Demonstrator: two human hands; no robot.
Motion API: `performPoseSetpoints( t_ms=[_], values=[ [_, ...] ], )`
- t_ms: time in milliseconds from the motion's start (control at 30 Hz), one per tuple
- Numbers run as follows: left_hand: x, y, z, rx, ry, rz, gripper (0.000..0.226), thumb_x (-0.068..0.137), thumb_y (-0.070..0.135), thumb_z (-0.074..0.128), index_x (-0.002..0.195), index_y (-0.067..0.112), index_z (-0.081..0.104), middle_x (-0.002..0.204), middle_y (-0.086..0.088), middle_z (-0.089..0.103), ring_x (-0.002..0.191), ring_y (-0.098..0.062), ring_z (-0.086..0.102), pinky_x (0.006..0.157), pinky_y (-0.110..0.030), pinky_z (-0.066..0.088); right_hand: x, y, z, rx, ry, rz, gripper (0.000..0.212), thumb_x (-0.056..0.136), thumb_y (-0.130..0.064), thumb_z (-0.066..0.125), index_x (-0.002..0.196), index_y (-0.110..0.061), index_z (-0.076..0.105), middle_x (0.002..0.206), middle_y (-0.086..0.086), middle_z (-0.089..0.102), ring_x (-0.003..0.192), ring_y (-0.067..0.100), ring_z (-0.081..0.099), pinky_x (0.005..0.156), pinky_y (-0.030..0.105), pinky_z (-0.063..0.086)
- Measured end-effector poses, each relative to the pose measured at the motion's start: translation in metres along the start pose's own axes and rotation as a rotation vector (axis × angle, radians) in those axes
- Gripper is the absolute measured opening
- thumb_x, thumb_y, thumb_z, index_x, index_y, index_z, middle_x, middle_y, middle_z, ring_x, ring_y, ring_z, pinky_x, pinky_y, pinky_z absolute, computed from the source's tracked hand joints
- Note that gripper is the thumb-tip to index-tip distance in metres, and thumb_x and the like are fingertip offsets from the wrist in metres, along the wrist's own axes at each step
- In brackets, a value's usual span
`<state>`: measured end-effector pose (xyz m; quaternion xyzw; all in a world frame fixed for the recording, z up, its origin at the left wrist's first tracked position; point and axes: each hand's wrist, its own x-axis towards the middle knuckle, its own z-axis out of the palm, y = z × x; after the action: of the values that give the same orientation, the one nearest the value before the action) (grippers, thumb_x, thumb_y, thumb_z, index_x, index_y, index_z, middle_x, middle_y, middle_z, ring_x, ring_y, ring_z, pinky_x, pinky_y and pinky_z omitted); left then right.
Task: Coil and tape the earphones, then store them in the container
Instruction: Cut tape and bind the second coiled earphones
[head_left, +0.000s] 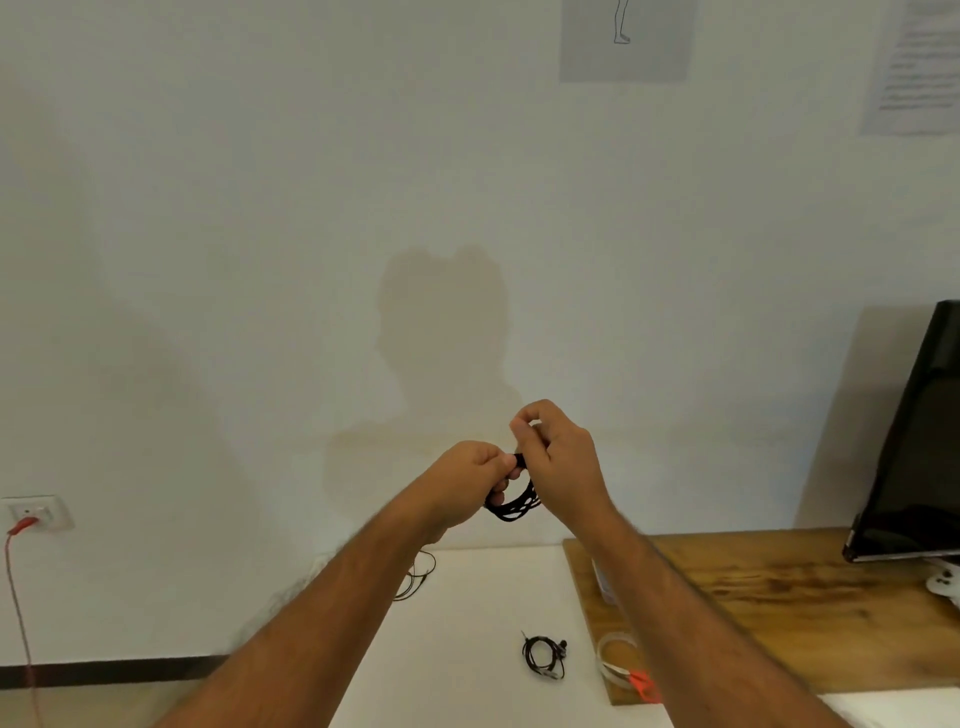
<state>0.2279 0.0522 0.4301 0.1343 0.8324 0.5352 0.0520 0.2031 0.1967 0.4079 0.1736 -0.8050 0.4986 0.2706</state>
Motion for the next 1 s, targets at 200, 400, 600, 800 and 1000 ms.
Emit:
performPoseSetpoints(
  t_ms=[200,400,600,800,1000],
  values=[
    [0.016,0.005,-0.004,-0.003,-0.026,-0.056,0.03,0.104,0.021,0.041,0.081,0.013,0.058,0.066,0.003,0.046,0.061,-0.013,0.045,0.071,-0.03,0.042,0.022,-0.005,-0.028,0.259,-0.064,0.062,0.009,0.089,-0.017,0.061,0.084,-0.012,0.066,0.084,0.008,0.071,0.077,0.026,0.064,0.07,0.031,0.05],
    [0.029,0.019,-0.011,0.066,-0.055,-0.091,0.03,0.104,0.022,0.041,0.082,0.013,0.059,0.066,0.003,0.046,0.058,-0.01,0.046,0.071,-0.033,0.054,0.03,-0.005,-0.059,0.294,-0.308,0.034,0.008,0.076,-0.018,0.061,0.076,-0.012,0.065,0.086,0.011,0.067,0.074,0.023,0.061,0.071,0.036,0.052],
    [0.032,0.028,-0.011,0.133,-0.076,-0.107,0.03,0.103,0.025,0.042,0.082,0.012,0.06,0.067,0.002,0.048,0.058,-0.01,0.048,0.085,-0.047,0.056,0.027,0.002,-0.056,0.07,-0.418,0.007,0.016,0.073,-0.036,0.064,0.078,-0.021,0.065,0.087,-0.006,0.067,0.083,0.024,0.065,0.081,0.045,0.055],
    [0.033,0.029,-0.006,0.125,-0.091,-0.128,0.03,0.103,0.025,0.042,0.081,0.012,0.059,0.066,0.002,0.048,0.056,-0.01,0.048,0.083,-0.047,0.058,0.025,0.005,-0.053,-0.029,-0.355,-0.056,0.009,0.079,-0.014,0.072,0.077,-0.017,0.064,0.086,-0.008,0.064,0.084,0.009,0.061,0.078,0.04,0.054],
    [0.035,0.031,-0.004,0.131,-0.091,-0.125,0.031,0.103,0.026,0.041,0.079,0.012,0.056,0.068,0.0,0.048,0.059,-0.012,0.05,0.077,-0.04,0.06,0.025,0.009,-0.049,-0.107,-0.301,-0.142,0.009,0.079,-0.015,0.071,0.077,-0.019,0.064,0.084,-0.011,0.063,0.084,0.009,0.06,0.074,0.036,0.055]
  ],
)
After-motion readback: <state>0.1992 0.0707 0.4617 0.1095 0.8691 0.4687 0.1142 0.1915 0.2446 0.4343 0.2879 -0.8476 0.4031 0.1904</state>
